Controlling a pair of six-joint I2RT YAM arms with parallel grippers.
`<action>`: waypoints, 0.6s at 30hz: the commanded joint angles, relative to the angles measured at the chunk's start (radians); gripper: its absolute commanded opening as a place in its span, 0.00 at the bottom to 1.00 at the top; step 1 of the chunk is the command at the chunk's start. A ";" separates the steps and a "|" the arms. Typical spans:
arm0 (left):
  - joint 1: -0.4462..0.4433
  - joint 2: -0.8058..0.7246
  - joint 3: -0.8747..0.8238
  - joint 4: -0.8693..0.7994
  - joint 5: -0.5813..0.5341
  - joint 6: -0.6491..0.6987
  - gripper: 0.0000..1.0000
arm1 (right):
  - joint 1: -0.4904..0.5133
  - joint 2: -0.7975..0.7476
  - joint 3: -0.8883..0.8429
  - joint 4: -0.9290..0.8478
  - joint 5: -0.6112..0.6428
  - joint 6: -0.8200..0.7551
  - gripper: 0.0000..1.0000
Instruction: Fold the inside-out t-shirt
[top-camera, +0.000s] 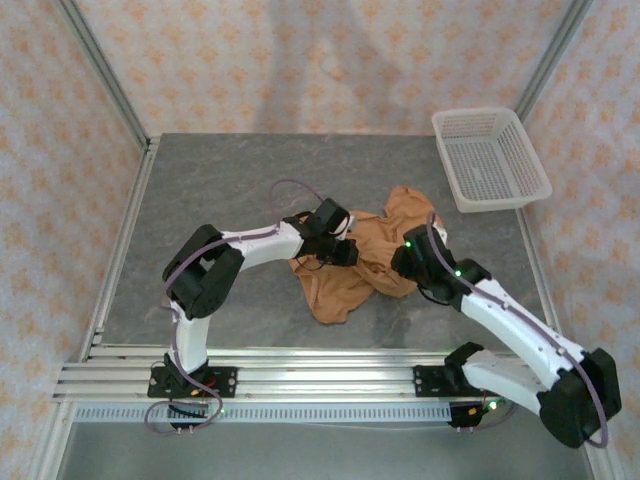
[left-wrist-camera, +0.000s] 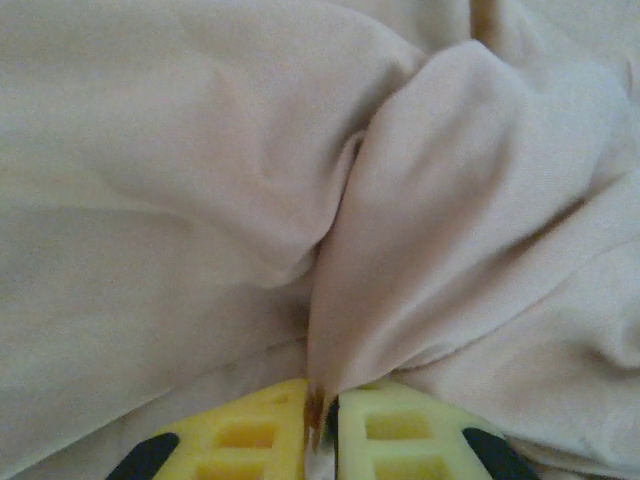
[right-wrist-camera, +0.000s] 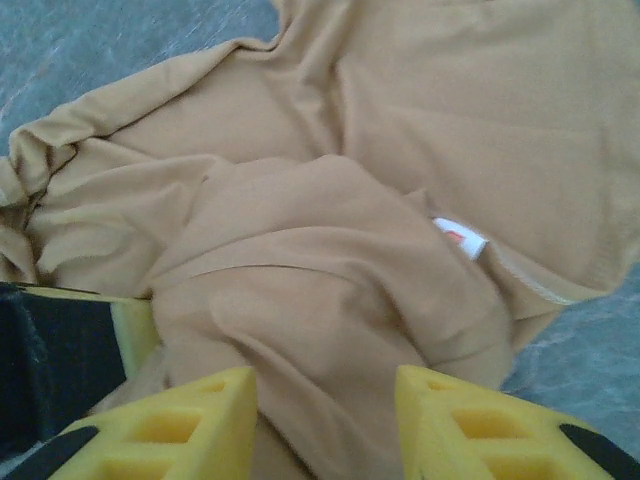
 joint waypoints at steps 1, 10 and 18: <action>-0.003 -0.099 0.004 -0.063 -0.058 0.024 0.27 | 0.019 0.059 0.071 -0.030 -0.047 -0.052 0.43; 0.035 -0.280 -0.102 -0.235 -0.180 0.057 0.43 | 0.088 0.067 0.114 -0.153 -0.005 -0.096 0.48; 0.040 -0.423 -0.330 -0.228 -0.154 0.032 0.46 | 0.100 0.118 0.122 -0.207 -0.025 -0.116 0.48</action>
